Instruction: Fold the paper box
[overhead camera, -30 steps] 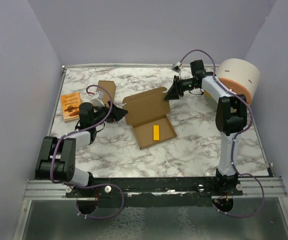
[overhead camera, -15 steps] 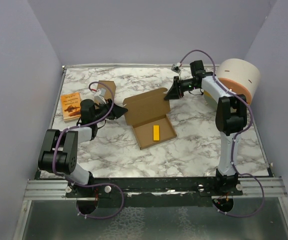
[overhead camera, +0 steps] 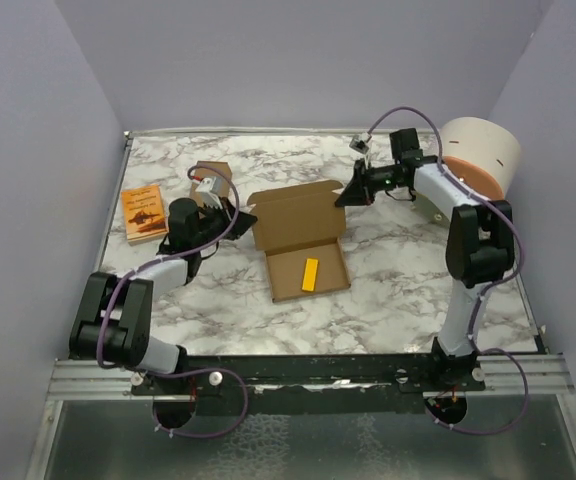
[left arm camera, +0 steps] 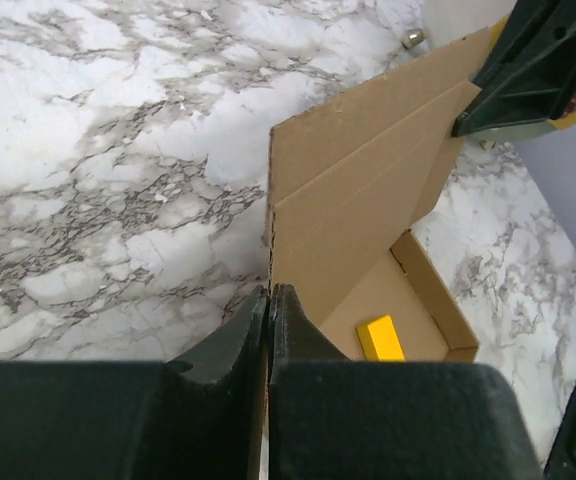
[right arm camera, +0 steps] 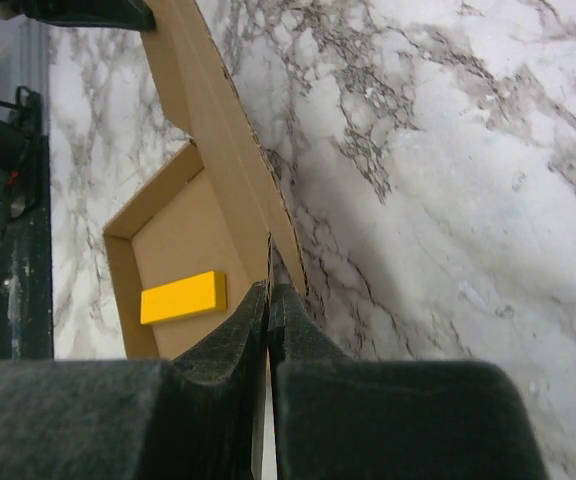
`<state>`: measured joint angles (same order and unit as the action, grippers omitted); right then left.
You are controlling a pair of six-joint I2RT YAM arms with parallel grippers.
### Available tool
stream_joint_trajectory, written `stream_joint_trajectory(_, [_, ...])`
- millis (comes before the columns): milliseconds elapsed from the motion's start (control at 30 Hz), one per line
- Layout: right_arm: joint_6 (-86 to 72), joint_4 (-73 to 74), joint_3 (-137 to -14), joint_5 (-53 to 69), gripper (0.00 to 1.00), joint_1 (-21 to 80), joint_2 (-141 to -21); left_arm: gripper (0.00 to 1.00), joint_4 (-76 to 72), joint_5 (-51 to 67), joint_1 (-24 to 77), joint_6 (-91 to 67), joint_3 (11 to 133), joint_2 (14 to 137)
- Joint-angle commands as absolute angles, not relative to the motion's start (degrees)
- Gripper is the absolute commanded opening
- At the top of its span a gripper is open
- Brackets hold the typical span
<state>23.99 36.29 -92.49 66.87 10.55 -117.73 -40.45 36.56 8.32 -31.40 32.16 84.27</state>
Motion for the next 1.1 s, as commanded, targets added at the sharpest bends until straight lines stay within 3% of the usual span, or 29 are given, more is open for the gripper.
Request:
stream_joint_trajectory(0, [11.90, 16.48, -79.86, 58.11, 0.01, 11.65, -104.17, 0.00, -35.61, 20.18, 15.42, -23.03, 34.63, 78.08])
stream_joint_trajectory(233, [1.88, -1.88, -66.11, 32.85, 0.01, 17.34, -93.66, 0.00, -38.08, -1.27, 25.51, -17.95, 36.40, 79.19])
stream_joint_trajectory(433, [0.52, -12.79, -63.62, 0.36, 0.01, 26.89, -95.52, 0.00, -42.84, -13.47, 29.58, -17.44, 39.72, 84.87])
stream_joint_trajectory(600, [2.08, -25.15, -59.94, -15.99, 0.01, 32.36, -97.01, 0.00, -42.97, -22.76, 33.05, -17.85, 43.04, 89.21])
stream_joint_trajectory(767, [1.69, -36.34, -53.14, -20.47, 0.01, 34.45, -95.09, 0.00, -49.97, -29.35, 36.75, -15.34, 41.22, 90.46])
stream_joint_trajectory(1067, [-2.50, -42.12, -44.21, -15.28, 0.04, 34.46, -89.91, 0.00, -64.32, -34.36, 41.18, -11.39, 35.24, 92.31])
